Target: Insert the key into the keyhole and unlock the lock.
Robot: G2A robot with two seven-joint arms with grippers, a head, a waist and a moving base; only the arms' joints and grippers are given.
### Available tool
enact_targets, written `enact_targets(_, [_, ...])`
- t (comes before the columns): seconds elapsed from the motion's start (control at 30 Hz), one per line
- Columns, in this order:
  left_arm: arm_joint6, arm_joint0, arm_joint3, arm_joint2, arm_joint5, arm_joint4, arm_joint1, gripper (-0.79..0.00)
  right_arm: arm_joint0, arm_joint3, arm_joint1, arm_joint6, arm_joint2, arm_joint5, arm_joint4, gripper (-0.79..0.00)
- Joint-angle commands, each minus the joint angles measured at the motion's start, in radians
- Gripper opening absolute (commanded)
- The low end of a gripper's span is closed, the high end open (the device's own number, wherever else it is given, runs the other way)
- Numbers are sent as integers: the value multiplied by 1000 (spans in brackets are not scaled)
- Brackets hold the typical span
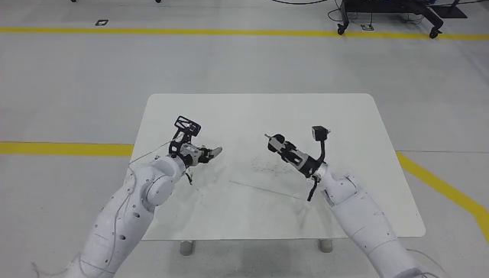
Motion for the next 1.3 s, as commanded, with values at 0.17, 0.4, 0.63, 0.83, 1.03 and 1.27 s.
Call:
enact_targets(0.17, [-52, -54, 60, 50, 67, 0, -25, 0, -1, -1, 0, -5, 0, 3, -2, -785])
enact_targets(0.4, [-113, -67, 78, 59, 39, -13, -32, -539, -1, -1, 0, -5, 0, 3, -2, -785])
enact_targets(0.63, [-153, -45, 57, 56, 59, 1, -34, -650, -1, -1, 0, -5, 0, 3, -2, -785])
enact_targets(0.83, [-172, -26, 32, 40, 81, 8, -34, -634, -1, -1, 0, -5, 0, 3, -2, -785])
enact_targets(1.03, [-177, -26, 35, 33, 91, 12, -37, -662, -1, -1, 0, -5, 0, 3, -2, -785])
enact_targets(1.27, [-183, -43, 58, 38, 96, 23, -44, -785, -1, -1, 0, -5, 0, 3, -2, -785])
